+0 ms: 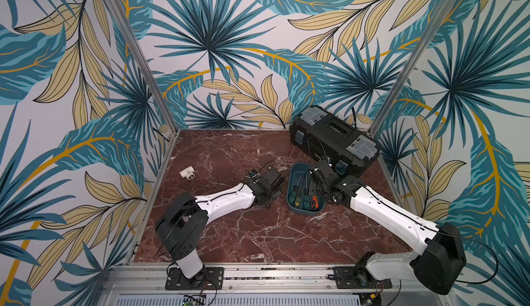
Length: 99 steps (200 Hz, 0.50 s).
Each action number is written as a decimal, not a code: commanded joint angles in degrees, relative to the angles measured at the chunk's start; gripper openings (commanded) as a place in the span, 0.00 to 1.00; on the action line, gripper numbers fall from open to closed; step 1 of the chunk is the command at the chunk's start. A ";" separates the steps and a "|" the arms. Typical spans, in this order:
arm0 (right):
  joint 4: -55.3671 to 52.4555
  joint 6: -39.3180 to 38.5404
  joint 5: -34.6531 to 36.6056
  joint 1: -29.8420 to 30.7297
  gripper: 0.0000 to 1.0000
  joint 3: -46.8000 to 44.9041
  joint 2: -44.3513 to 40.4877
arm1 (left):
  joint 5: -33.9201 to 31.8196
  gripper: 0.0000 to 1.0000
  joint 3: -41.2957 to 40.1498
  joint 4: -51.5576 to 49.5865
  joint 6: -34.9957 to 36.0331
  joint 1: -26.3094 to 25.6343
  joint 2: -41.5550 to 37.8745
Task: Put the screwdriver on the desktop into the storage box
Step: Pick up the screwdriver from the center of the board.
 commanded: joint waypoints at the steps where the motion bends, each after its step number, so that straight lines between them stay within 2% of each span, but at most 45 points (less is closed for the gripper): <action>1: -0.56 0.89 1.54 0.00 0.53 -2.21 -2.54 | -1.62 0.59 6.41 -5.39 -2.30 0.05 4.03; 53: -0.61 0.52 2.72 -0.01 0.53 -3.36 -4.25 | -3.03 0.56 17.66 -16.05 -3.48 0.09 12.66; 99: -0.69 0.44 3.34 -0.08 0.53 -3.28 -3.64 | -1.80 0.56 19.08 -17.85 -6.61 0.12 15.94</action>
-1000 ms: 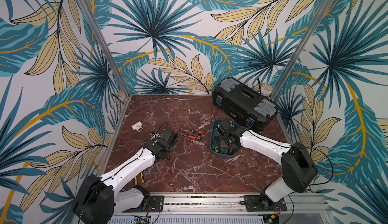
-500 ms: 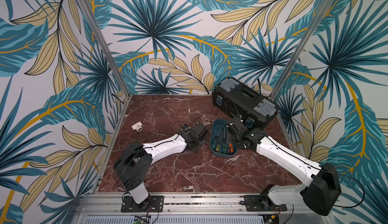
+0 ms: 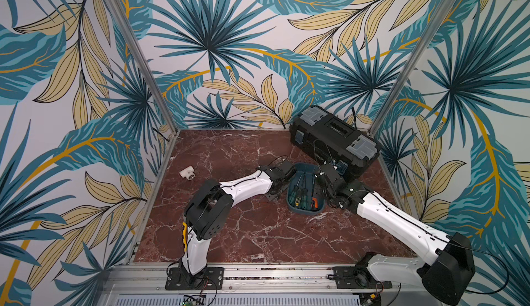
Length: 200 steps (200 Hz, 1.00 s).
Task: Put the screwdriver on the desktop into the storage box
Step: Pick up the screwdriver from the center of the board.
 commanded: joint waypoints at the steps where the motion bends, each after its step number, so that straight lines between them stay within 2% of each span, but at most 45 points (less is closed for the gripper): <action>1: -0.74 0.39 1.57 -0.08 0.53 -1.29 0.32 | -0.18 0.56 2.10 -3.61 -2.19 0.12 1.61; 42: -0.69 0.35 1.21 -0.01 0.53 -0.94 1.15 | 0.30 0.51 3.19 -3.67 -1.89 0.10 3.72; 106: -0.69 0.03 1.32 -0.05 0.53 -0.96 1.68 | 0.19 0.37 1.72 -4.29 -3.57 0.21 3.81; 200: -0.70 0.90 0.70 -0.02 0.52 -0.85 2.11 | 1.48 0.20 -7.62 -2.88 -9.57 0.52 -1.49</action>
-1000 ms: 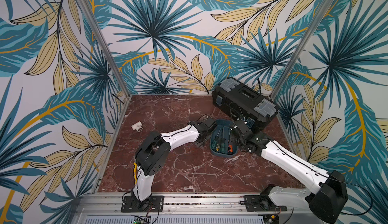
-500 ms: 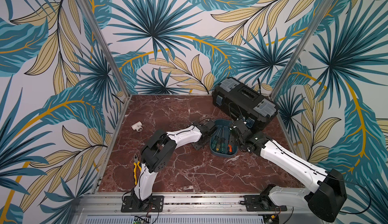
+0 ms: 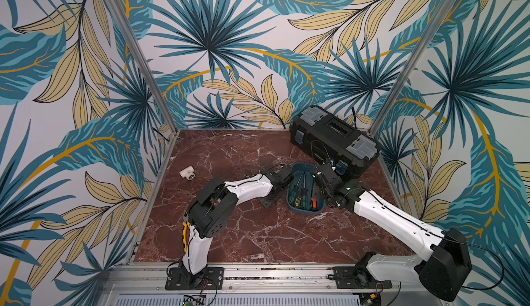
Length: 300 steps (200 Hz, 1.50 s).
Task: Put the screwdriver on the desktop into the storage box
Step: Pick up the screwdriver from the center of the board, then place the screwdriver in the storage box.
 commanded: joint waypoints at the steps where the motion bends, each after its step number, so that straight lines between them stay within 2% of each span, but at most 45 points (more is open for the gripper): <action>1: -0.70 0.89 0.54 -0.01 0.52 -0.85 0.22 | 0.55 0.20 -2.74 -0.88 -2.16 0.21 -2.23; 38: -0.68 1.28 0.27 -0.05 0.52 -1.03 -0.08 | -1.09 0.12 -6.45 -1.69 -3.07 0.02 -6.50; 68: -0.59 1.46 0.36 -0.06 0.52 -1.12 -0.03 | -7.20 0.10 -7.06 -4.09 0.01 -0.60 -13.66; 95: -0.85 3.27 3.10 -0.01 0.49 -1.19 -2.48 | -12.16 0.06 -6.17 -0.30 11.10 -2.50 -20.80; 121: -0.78 3.25 7.59 0.00 0.49 -0.95 -5.56 | -11.03 0.05 -2.51 3.82 24.05 -4.77 -21.80; 142: -0.78 1.97 9.15 -0.03 0.49 -0.92 -6.95 | -6.04 0.05 1.89 7.33 33.85 -6.16 -18.74; 162: -2.34 2.85 10.88 -0.01 0.49 -1.37 -7.98 | -2.47 0.05 9.38 5.58 41.15 -7.94 -13.13; 192: -5.73 6.57 13.74 0.00 0.48 -2.96 -11.19 | 3.53 0.06 18.57 1.07 46.71 -9.50 -3.85; 219: -7.52 6.61 14.75 0.00 0.48 -4.95 -14.53 | 6.67 0.07 24.07 -3.23 51.58 -9.87 2.66; 262: -9.57 8.24 14.92 -0.01 0.48 -7.45 -17.51 | 6.12 0.12 31.36 -11.25 56.41 -9.88 10.13; 300: -9.65 8.89 14.69 0.00 0.48 -8.05 -17.64 | 5.77 0.15 31.64 -12.74 53.23 -9.70 12.57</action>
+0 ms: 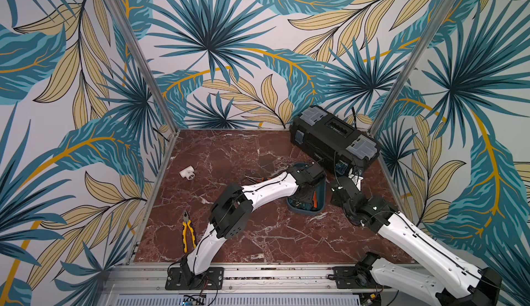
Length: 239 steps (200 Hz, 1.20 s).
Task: Put the screwdriver on the desktop into the storage box
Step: Place the screwdriver in the storage box, then pick up the screwdriver from the center of the board.
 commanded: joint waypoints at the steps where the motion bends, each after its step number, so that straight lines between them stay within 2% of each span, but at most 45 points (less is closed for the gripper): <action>1: -1.53 1.39 1.18 -0.04 0.48 -1.00 -0.32 | -0.08 0.15 3.17 -3.19 -0.54 0.31 0.58; 67: -2.11 1.65 2.03 0.00 0.48 -1.69 -2.25 | 0.46 0.41 3.24 -2.75 -2.84 0.54 0.73; 82: -2.23 1.55 2.38 -0.03 0.48 -1.87 -2.95 | -0.82 0.43 2.96 -2.30 -3.54 0.57 -1.16; 126: -0.67 -1.81 0.26 0.00 0.48 -0.92 -1.78 | -13.15 0.47 -7.02 6.34 -10.44 1.63 -15.95; 154: 5.19 -6.42 -6.73 -0.05 0.48 0.19 1.43 | -15.84 0.47 -18.60 10.70 -18.23 5.35 -25.73; 176: 11.94 -12.08 -17.62 -0.01 0.48 2.04 6.92 | -16.40 0.47 -29.16 13.75 -24.33 9.10 -32.95; 203: 14.72 -17.72 -30.42 0.00 0.48 8.14 17.78 | -16.84 0.47 -41.55 15.87 -32.27 13.85 -41.59; 239: 13.73 -26.20 -38.71 0.58 0.49 19.05 33.74 | -20.10 0.47 -54.18 14.70 -41.86 18.90 -52.02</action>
